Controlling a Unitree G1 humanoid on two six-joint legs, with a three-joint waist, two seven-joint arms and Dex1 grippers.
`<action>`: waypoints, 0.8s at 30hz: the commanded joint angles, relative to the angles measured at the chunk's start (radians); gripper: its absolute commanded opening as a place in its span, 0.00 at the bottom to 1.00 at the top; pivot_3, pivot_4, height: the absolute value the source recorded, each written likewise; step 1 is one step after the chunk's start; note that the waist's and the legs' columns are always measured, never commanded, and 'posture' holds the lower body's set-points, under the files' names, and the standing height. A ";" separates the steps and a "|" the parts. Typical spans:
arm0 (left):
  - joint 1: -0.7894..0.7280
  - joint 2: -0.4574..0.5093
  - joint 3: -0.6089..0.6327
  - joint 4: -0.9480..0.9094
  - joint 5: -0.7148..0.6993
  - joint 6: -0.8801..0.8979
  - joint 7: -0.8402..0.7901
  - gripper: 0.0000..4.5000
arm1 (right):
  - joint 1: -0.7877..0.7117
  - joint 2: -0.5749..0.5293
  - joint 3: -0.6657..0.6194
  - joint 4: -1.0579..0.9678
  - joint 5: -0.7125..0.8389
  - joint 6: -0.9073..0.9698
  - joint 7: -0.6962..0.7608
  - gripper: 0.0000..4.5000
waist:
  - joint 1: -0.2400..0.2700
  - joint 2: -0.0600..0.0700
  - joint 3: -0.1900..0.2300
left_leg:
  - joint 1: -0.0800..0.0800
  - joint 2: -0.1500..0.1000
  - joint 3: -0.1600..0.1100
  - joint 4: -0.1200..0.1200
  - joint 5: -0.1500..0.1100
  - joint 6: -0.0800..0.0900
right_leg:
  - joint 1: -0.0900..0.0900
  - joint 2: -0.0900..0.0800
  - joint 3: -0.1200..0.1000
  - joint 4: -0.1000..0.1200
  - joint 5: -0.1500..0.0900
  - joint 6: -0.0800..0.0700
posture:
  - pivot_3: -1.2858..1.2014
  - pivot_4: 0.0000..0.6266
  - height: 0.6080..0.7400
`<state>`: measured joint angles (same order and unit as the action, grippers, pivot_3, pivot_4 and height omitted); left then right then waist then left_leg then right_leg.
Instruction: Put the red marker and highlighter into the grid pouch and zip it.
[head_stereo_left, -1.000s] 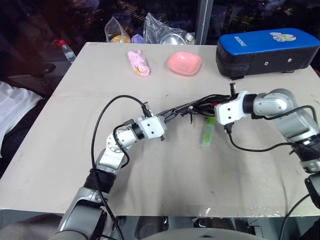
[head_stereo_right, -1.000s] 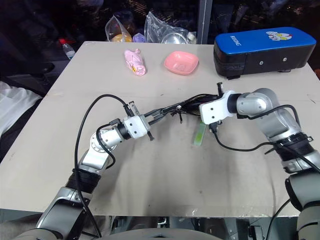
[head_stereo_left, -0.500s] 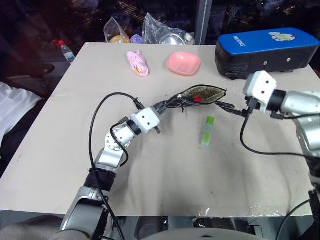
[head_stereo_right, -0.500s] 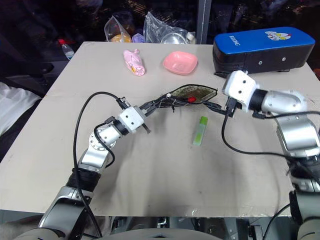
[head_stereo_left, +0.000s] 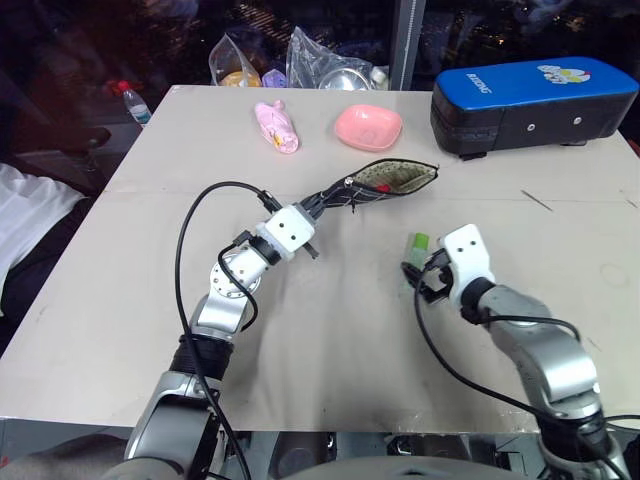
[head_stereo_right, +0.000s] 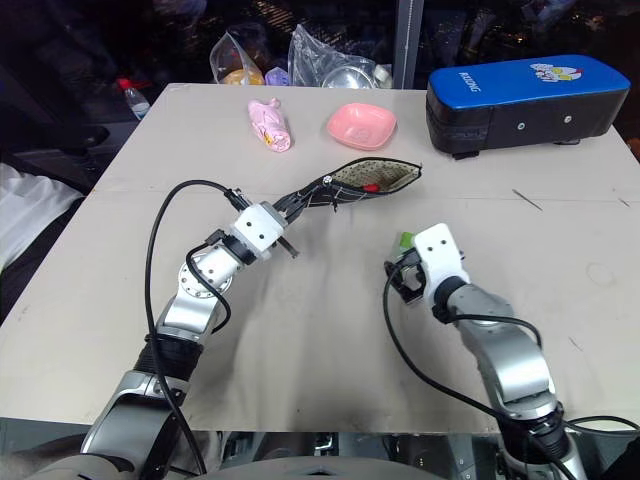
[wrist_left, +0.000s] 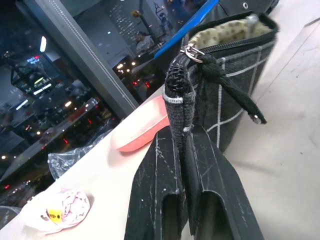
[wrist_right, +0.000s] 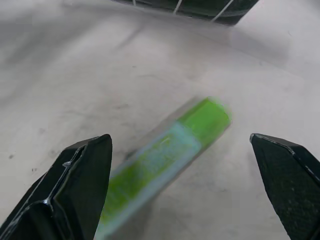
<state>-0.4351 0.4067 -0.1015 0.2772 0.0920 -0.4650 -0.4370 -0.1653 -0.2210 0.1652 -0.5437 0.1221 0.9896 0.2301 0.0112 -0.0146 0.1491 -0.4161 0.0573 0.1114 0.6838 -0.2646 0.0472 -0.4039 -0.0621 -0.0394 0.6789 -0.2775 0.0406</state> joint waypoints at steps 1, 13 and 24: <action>-0.008 0.002 0.008 -0.033 -0.004 -0.006 0.000 0.00 | -0.023 0.015 0.029 0.010 -0.022 0.043 -0.041 0.99 | 0.000 0.000 0.000 | 0.000 0.000 0.000 0.000 0.000 0.000 | 0.000 0.000 0.000 0.000 0.000 0.000 | 0.52 0.24 1.00; -0.003 -0.007 -0.001 -0.037 0.004 -0.006 0.005 0.00 | -0.045 -0.039 0.009 -0.001 -0.029 0.182 -0.064 0.26 | 0.005 -0.002 -0.001 | 0.000 0.000 -0.001 0.000 0.000 0.000 | 0.001 -0.001 0.000 -0.001 0.000 0.000 | 0.52 0.24 1.00; -0.002 0.008 -0.006 -0.039 -0.006 -0.007 -0.019 0.00 | -0.185 -0.483 -0.113 -0.079 -0.007 -0.053 0.192 0.17 | -0.006 -0.001 0.000 | -0.001 -0.002 -0.001 0.001 -0.002 0.004 | 0.001 -0.005 -0.001 -0.002 0.000 0.000 | 0.52 0.24 1.00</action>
<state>-0.4270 0.4129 -0.1176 0.2771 0.0957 -0.4642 -0.4544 -0.3191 -0.6716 0.0690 -0.5580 0.1029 1.0210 0.3531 0.0054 -0.0155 0.1493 -0.4170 0.0553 0.1110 0.6843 -0.2665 0.0505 -0.4035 -0.0652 -0.0398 0.6772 -0.2775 0.0410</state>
